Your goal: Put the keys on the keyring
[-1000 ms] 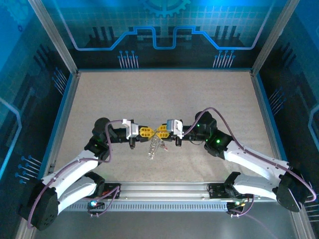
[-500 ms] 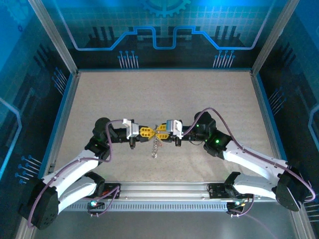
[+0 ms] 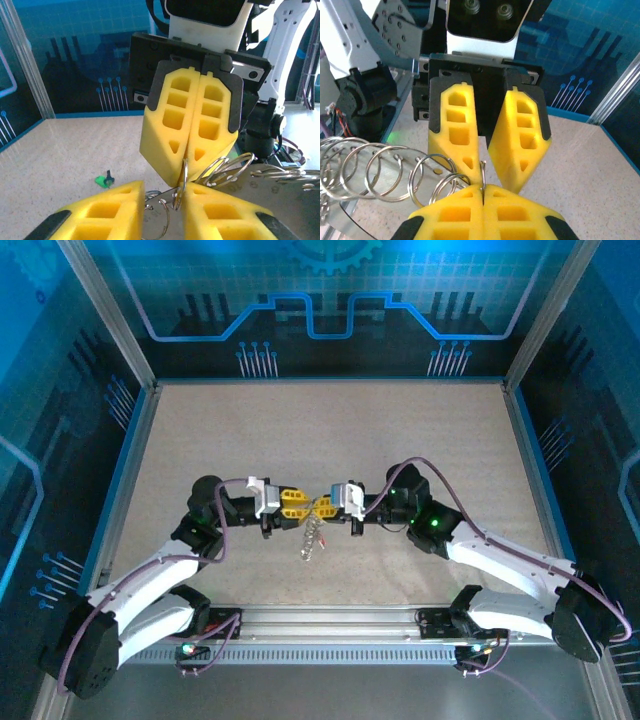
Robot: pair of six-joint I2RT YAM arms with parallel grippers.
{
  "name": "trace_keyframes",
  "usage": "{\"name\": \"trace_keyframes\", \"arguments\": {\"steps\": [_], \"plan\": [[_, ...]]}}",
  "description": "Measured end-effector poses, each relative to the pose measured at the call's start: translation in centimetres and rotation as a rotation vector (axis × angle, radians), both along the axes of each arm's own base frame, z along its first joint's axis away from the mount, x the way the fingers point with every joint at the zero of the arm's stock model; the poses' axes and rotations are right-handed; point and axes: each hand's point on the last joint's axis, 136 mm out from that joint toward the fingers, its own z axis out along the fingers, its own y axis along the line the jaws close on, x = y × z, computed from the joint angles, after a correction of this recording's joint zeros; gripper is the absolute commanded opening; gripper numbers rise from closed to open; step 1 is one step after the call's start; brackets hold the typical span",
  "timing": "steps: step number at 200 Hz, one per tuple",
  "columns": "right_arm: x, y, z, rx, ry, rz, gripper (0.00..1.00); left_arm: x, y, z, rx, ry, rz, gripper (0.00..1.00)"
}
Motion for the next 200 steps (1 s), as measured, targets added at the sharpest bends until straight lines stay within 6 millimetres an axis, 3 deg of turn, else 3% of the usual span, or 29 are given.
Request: {"name": "trace_keyframes", "arguments": {"steps": [68,109,200], "plan": [[0.4,-0.3,-1.5,-0.183,-0.042,-0.046,0.0,0.0,0.1,-2.1,0.144,-0.007,0.012,0.07],[0.8,-0.1,-2.7,-0.241,-0.025,-0.06,0.0,0.3,0.3,-3.4,0.19,0.016,0.033,0.08],[1.4,0.3,-3.6,-0.276,-0.013,-0.08,0.0,0.8,0.5,-4.1,0.217,0.038,0.07,0.11]]}}
